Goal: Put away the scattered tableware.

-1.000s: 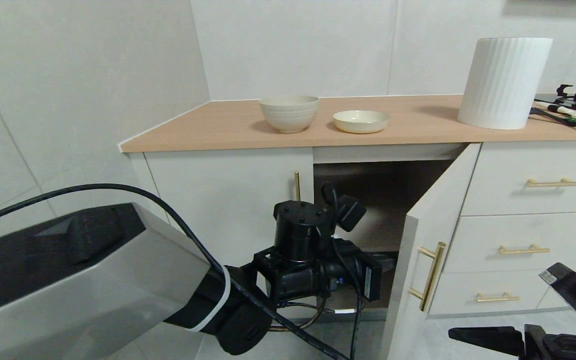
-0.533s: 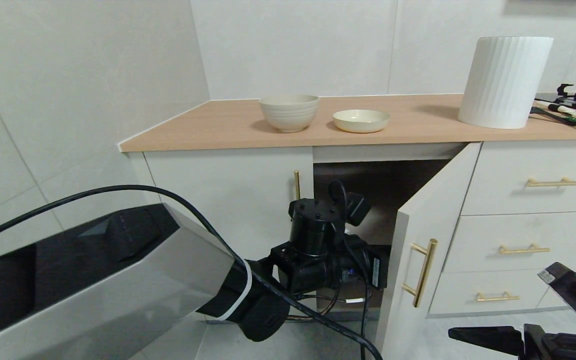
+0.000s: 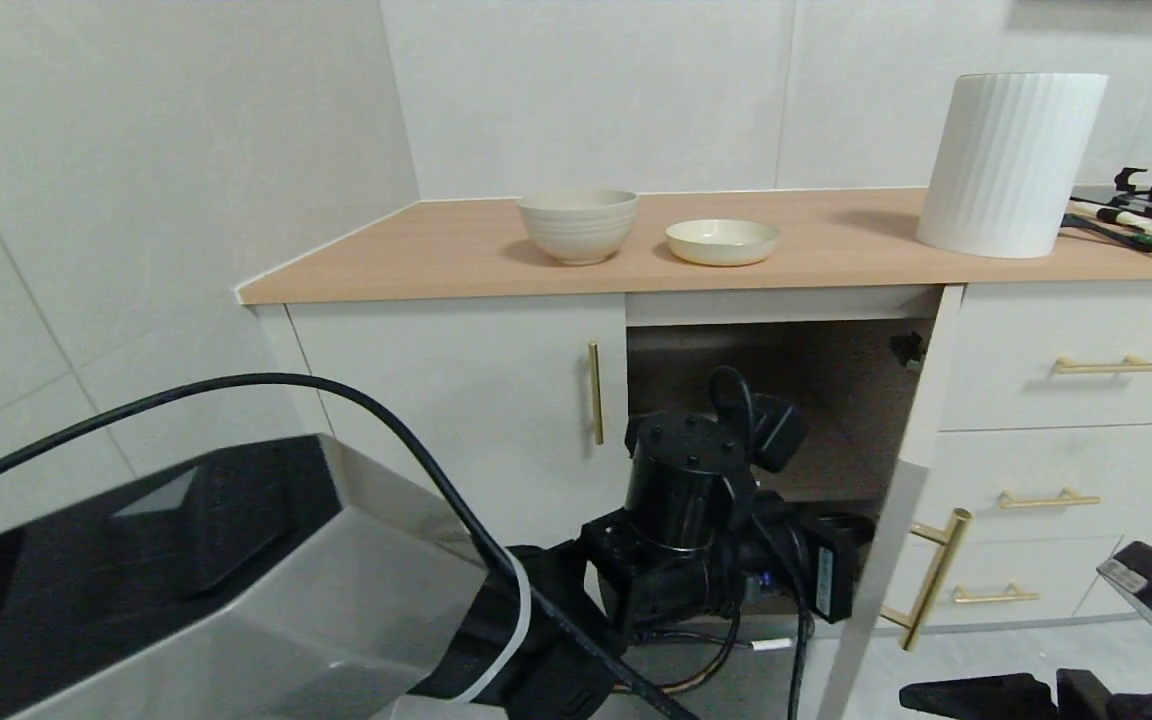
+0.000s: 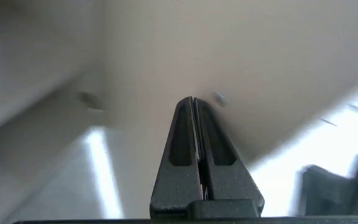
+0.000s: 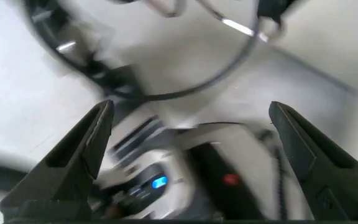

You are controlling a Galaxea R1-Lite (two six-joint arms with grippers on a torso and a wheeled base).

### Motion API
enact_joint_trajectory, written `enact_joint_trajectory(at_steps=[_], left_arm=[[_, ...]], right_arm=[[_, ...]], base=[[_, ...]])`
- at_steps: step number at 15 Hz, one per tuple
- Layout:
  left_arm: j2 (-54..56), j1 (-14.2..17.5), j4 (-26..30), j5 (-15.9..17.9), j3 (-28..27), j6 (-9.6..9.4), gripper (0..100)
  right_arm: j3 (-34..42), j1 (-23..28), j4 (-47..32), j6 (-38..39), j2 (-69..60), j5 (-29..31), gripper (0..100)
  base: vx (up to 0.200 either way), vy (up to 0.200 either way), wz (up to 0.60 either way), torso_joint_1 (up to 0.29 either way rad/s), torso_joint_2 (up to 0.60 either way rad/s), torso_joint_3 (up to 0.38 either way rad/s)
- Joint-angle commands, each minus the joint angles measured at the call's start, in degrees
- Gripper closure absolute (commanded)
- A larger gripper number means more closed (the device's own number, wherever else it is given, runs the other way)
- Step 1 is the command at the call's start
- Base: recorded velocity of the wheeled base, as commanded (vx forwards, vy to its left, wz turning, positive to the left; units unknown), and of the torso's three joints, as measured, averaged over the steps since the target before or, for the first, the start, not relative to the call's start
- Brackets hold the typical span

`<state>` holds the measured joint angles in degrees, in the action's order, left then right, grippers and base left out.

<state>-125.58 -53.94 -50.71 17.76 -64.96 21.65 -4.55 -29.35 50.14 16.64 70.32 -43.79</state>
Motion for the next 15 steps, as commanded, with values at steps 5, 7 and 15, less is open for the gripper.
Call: enact_joint_trajectory(at_steps=[5, 7, 15], left_arm=[[11.67, 5.25, -2.72, 14.41, 11.00, 4.37, 100], [12.90, 7.54, -2.72, 13.35, 12.58, 4.28, 100], [24.68, 21.07, -2.99, 10.19, 23.04, 3.93, 100]], right_arm=[[0.59, -0.35, -2.85, 0.06, -7.74, -6.84, 0], [0.50, -0.44, -2.85, -0.03, -7.74, -6.92, 0], [-5.30, -7.12, -3.29, -1.70, 5.27, 3.27, 0]], base=[[0.000, 0.000, 0.00, 0.000, 0.00, 0.000], [0.000, 0.000, 0.00, 0.000, 0.00, 0.000], [0.000, 0.000, 0.00, 0.000, 0.00, 0.000]])
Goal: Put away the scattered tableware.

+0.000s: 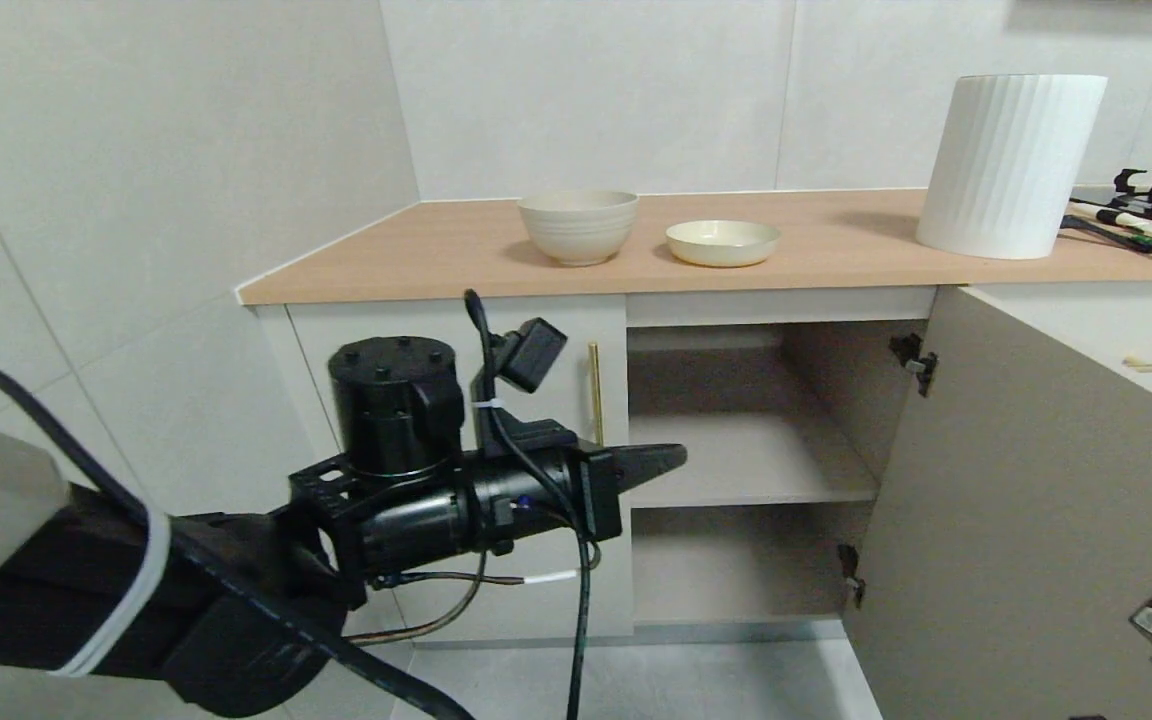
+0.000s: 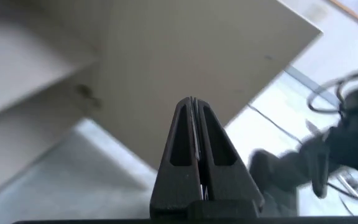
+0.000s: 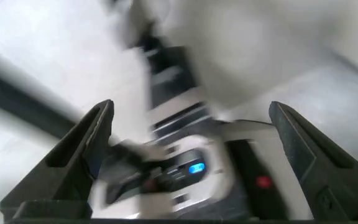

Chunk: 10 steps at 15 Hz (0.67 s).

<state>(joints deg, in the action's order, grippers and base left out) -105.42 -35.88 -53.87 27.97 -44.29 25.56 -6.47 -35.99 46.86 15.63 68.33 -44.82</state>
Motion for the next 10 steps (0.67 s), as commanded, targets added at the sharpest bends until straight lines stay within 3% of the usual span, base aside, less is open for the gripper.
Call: enact_joint_trajectory(at_steps=[1, 2, 5, 6, 10], left_arm=[[6.02, 5.03, 0.61, -0.10, 3.86, 0.01, 100], [8.13, 7.49, 1.40, -0.98, 6.41, 0.01, 100], [13.23, 13.73, 2.01, -1.33, 10.80, -0.08, 100], [15.60, 15.31, 3.51, -1.33, 11.51, -0.08, 0], [22.81, 23.92, 10.01, -1.42, 11.33, -0.69, 0]], right_arm=[[-5.13, -1.28, 0.07, -0.95, 10.42, 11.43, 0], [-6.97, -2.77, 0.07, -0.95, 13.59, 19.69, 0], [-12.34, -2.16, -0.98, -0.95, 17.01, 22.68, 0], [-14.97, -0.49, -3.35, -1.04, 18.51, 22.85, 0], [-27.72, 3.29, -12.85, -2.80, 22.55, 23.03, 0]], base=[[0.000, 0.000, 0.00, 0.000, 0.00, 0.000], [0.000, 0.000, 0.00, 0.000, 0.00, 0.000], [0.000, 0.000, 0.00, 0.000, 0.00, 0.000], [0.000, 0.000, 0.00, 0.000, 0.00, 0.000], [0.000, 0.000, 0.00, 0.000, 0.00, 0.000]])
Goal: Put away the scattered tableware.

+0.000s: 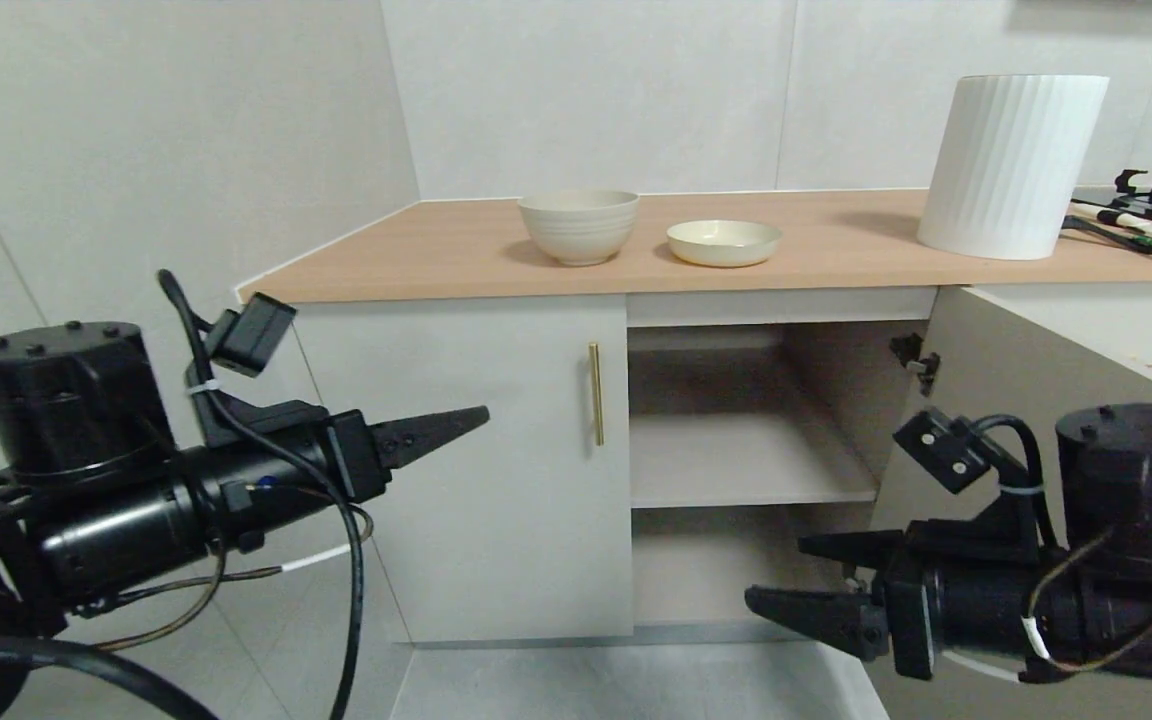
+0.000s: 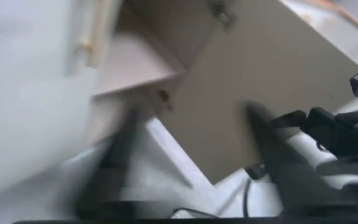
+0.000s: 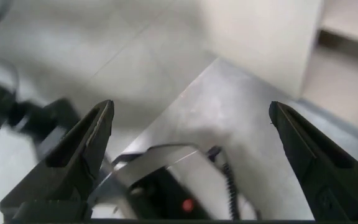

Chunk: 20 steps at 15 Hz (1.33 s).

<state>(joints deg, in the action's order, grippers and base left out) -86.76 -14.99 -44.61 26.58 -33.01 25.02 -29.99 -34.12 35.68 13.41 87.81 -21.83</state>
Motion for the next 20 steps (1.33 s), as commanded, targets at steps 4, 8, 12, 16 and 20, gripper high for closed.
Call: enact_joint_trajectory(at_steps=[4, 8, 12, 16, 20], left_arm=[[11.26, 9.90, 11.12, 0.06, -2.06, -2.16, 0], [13.90, 10.69, 24.13, -0.21, -6.45, -7.17, 0], [10.56, 10.07, 24.13, 0.32, -6.36, -7.17, 0], [10.74, 9.98, 24.13, 0.32, -6.27, -7.17, 0], [10.74, 9.98, 24.13, 0.32, -6.27, -7.17, 0]], right_arm=[[-20.37, 3.36, -14.94, -5.76, 9.57, 8.91, 0], [-29.25, 3.36, -29.71, -1.72, 9.31, 17.61, 0], [-27.84, 4.24, -29.53, -1.02, 5.71, 19.28, 0], [-25.91, 4.24, -29.44, -1.37, 4.21, 18.93, 0], [-24.42, 4.24, -29.44, -1.72, 4.56, 18.76, 0]], base=[[0.000, 0.000, 0.00, 0.000, 0.00, 0.000], [0.000, 0.000, 0.00, 0.000, 0.00, 0.000], [0.000, 0.000, 0.00, 0.000, 0.00, 0.000], [0.150, 0.000, 0.00, -0.001, 0.00, 0.002], [0.200, 0.000, 0.00, 0.002, 0.00, 0.000]])
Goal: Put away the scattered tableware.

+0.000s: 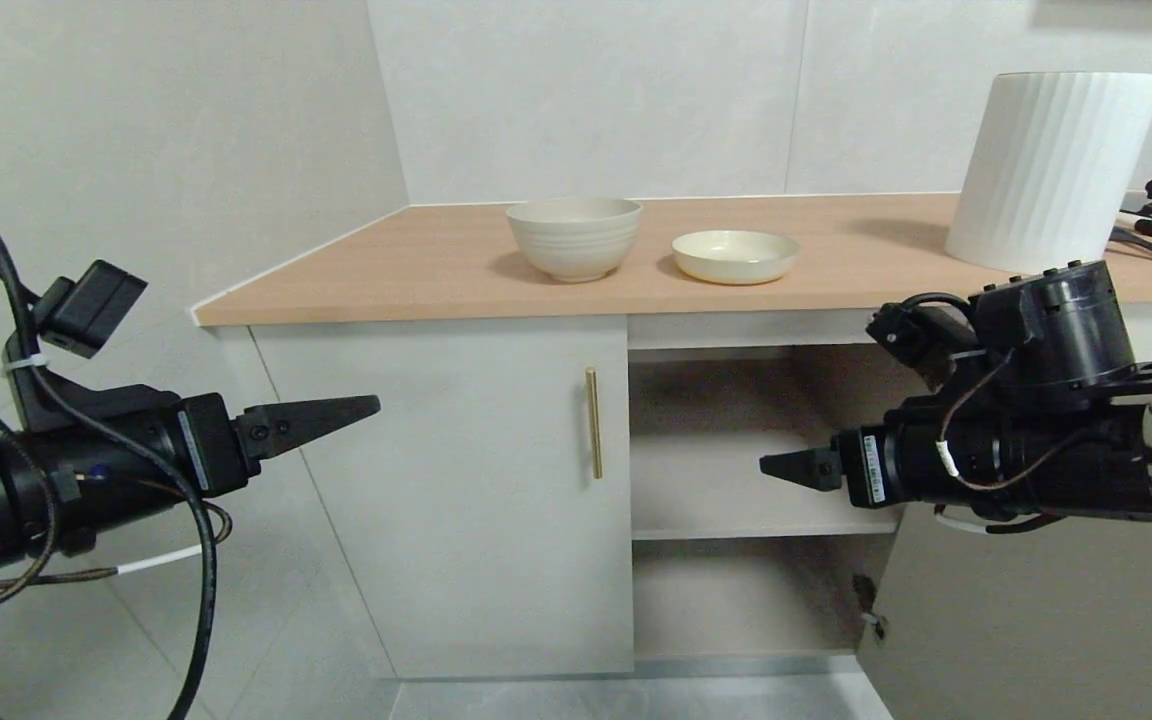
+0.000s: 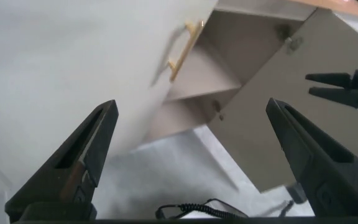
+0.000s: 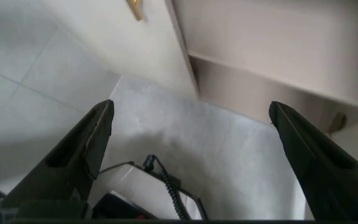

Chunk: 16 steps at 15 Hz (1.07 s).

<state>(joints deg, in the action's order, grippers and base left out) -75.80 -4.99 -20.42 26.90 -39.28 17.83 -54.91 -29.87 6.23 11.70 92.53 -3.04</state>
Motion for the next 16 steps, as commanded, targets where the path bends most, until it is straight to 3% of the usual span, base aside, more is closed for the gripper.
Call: enact_joint_trajectory(at_steps=[1, 3, 16], left_arm=[[-0.14, -0.02, -0.06, -0.01, 0.08, 0.01, 0], [-0.14, -0.02, -0.06, -0.01, 0.08, 0.01, 0], [0.13, -3.54, 0.03, -0.01, 0.87, 0.09, 0]], right_arm=[[0.59, -0.02, 0.01, -0.01, 0.02, -0.04, 0], [0.85, -0.02, 0.01, -0.01, -0.07, -0.13, 0], [3.67, -0.81, 0.01, -6.34, -4.11, -0.83, 0]], base=[[0.200, 0.000, 0.00, 0.002, 0.00, -0.002], [0.200, 0.000, 0.00, 0.005, 0.00, -0.005], [0.000, 0.000, 0.00, 0.001, 0.00, -0.002]])
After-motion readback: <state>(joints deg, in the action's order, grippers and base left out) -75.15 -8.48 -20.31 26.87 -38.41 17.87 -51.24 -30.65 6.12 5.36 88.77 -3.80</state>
